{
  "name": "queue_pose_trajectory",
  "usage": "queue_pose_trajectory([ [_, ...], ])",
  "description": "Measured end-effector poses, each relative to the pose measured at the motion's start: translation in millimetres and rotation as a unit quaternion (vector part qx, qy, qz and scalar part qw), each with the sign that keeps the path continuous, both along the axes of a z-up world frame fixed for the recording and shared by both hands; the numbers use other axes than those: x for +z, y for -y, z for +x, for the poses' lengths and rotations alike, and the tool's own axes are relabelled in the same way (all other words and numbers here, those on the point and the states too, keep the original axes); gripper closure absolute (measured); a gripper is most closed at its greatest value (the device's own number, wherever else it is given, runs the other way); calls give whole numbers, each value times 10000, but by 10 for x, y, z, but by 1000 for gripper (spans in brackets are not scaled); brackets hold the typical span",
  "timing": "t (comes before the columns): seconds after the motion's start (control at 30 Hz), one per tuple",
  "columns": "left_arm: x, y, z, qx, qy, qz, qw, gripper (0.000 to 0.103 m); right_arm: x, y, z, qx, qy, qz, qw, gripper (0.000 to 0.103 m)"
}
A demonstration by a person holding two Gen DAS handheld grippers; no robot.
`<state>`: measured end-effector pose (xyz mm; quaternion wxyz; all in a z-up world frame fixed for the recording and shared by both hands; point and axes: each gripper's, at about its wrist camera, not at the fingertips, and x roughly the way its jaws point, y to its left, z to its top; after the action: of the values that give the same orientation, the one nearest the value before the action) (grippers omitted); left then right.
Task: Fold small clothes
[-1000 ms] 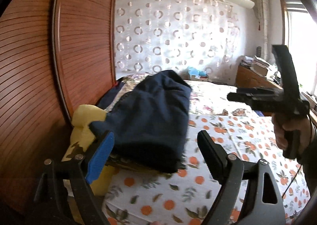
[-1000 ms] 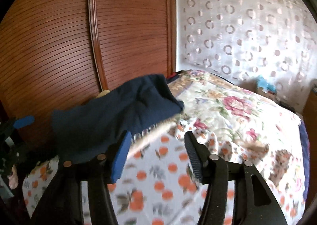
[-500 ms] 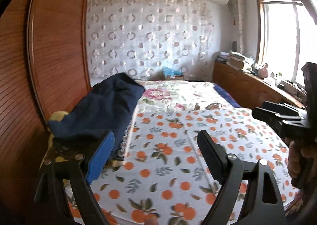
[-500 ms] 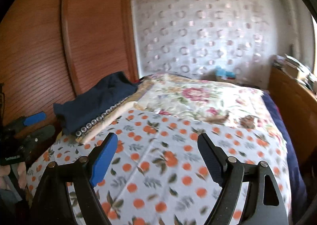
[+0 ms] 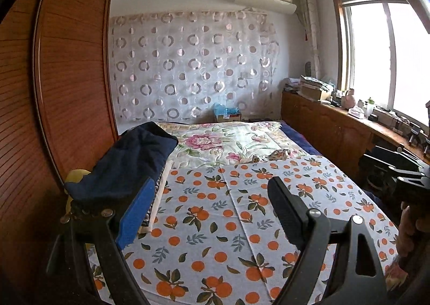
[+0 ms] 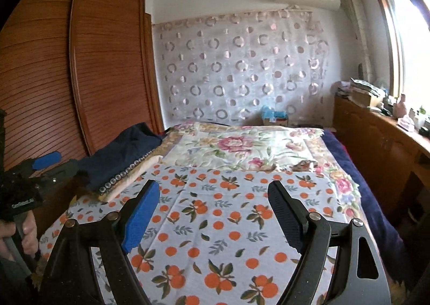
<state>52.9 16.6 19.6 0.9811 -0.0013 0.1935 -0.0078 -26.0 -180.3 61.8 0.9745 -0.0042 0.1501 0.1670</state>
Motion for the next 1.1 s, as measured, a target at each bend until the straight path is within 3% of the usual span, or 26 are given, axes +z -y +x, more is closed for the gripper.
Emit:
queue_pose_trajectory([
  [0.3,13,-15,-17,17,21,1,10000,17,-87,-35,-147,-142,41,54,9999,19],
  [1.1,3,-43,-7,58,15,14,10000,17,-110,331,109,-100,43,34,9999,19],
])
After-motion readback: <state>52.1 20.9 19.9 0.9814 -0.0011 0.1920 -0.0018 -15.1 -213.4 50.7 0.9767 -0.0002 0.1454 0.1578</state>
